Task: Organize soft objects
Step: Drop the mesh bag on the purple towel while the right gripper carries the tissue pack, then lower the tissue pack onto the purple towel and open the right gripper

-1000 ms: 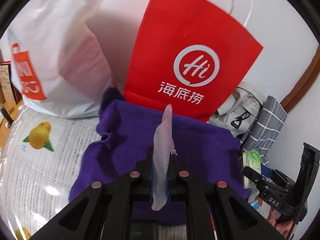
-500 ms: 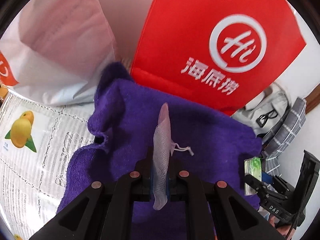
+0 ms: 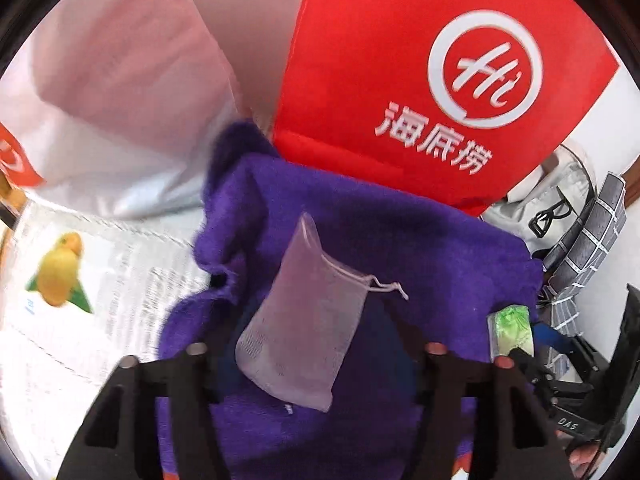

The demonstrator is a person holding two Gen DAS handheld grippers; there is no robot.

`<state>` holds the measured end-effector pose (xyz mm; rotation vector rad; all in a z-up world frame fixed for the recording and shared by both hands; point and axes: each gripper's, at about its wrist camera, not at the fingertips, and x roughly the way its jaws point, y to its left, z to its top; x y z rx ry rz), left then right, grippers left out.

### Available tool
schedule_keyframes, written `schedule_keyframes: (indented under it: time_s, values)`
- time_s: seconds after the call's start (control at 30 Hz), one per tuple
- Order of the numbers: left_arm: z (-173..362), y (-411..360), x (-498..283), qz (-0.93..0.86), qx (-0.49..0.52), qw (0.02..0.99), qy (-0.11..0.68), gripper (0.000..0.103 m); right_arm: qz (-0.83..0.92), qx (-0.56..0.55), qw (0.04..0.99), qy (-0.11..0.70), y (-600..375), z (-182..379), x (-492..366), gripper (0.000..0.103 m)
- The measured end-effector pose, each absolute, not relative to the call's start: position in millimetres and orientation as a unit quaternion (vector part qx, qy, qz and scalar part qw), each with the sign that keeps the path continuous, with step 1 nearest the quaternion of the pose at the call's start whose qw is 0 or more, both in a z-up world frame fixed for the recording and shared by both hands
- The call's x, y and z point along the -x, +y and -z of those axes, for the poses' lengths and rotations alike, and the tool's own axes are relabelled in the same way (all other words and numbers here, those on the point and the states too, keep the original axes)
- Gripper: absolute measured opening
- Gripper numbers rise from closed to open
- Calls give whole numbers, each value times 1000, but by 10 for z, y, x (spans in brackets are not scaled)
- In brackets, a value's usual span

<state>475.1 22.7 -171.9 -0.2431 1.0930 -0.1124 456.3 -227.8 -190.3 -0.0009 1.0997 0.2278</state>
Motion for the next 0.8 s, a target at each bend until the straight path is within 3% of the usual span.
schedule_keyframes:
  time_s: [0.5, 0.8]
  values:
    - [1111, 216, -4120, 56, 59, 878, 471, 66, -121, 0, 888, 443, -2127, 1219, -3896, 81]
    - [959, 301, -3380, 58, 39, 887, 456, 66, -137, 4, 878, 458, -1983, 1317, -2870, 79]
